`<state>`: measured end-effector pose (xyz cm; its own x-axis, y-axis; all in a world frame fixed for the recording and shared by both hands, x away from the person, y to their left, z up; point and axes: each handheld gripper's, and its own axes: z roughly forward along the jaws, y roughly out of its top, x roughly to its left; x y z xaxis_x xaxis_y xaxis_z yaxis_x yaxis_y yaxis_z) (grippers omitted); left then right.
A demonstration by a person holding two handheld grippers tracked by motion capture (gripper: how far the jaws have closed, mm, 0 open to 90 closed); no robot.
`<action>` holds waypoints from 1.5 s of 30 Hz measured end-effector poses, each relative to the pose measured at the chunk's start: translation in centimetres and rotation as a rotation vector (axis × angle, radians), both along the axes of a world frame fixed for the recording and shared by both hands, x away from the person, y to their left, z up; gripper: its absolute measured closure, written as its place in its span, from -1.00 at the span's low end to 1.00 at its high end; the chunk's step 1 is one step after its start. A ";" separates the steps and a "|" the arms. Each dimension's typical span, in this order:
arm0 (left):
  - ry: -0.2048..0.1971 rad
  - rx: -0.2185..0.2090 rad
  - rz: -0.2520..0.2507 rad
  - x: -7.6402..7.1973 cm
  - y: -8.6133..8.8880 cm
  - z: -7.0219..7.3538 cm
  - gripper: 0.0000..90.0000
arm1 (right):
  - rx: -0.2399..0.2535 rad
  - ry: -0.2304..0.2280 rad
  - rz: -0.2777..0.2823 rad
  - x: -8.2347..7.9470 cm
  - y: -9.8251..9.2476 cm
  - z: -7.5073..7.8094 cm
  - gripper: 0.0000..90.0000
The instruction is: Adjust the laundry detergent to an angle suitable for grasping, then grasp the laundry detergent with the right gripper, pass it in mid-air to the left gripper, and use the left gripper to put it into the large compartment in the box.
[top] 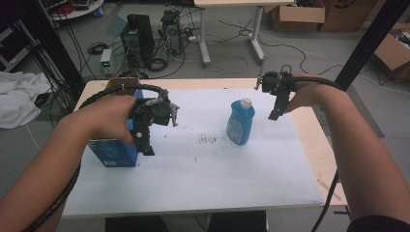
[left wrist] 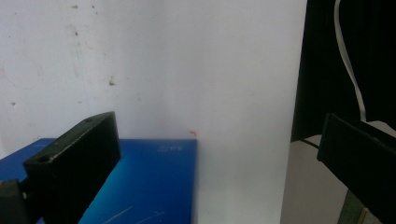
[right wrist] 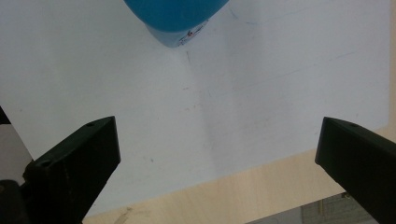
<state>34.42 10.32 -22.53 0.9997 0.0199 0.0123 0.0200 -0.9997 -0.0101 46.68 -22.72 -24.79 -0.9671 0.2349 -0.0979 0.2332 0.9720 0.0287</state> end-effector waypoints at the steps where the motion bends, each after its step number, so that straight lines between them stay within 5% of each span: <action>1: 0.000 0.000 0.000 0.0 0.0 0.0 -1.00 | 0.000 0.000 0.000 0.0 0.0 0.0 -1.00; 39: -0.004 -0.006 0.003 0.0 0.2 0.5 -1.00 | -0.004 -0.003 -0.013 -0.2 -0.8 0.2 -1.00; 42: -0.008 -0.002 0.001 -0.2 0.0 0.6 -1.00 | 0.099 -0.014 -0.014 -0.4 -1.3 1.1 -1.00; 43: -0.008 -0.002 0.001 -0.2 0.0 0.6 -1.00 | 0.099 -0.014 -0.014 -0.4 -1.3 1.1 -1.00; 44: -0.010 -0.006 -0.001 -0.3 0.0 0.7 -1.00 | 0.189 -0.026 -0.003 -0.6 -1.5 1.9 -1.00; 45: -0.011 -0.007 -0.003 -0.3 -0.1 0.8 -1.00 | 0.189 -0.026 -0.003 -0.6 -1.5 1.9 -1.00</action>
<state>34.10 10.22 -21.76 0.9996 0.0166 0.0236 0.0167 -0.9999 -0.0029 46.12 -24.27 -22.93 -0.9640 0.2546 -0.0762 0.2331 0.9479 0.2170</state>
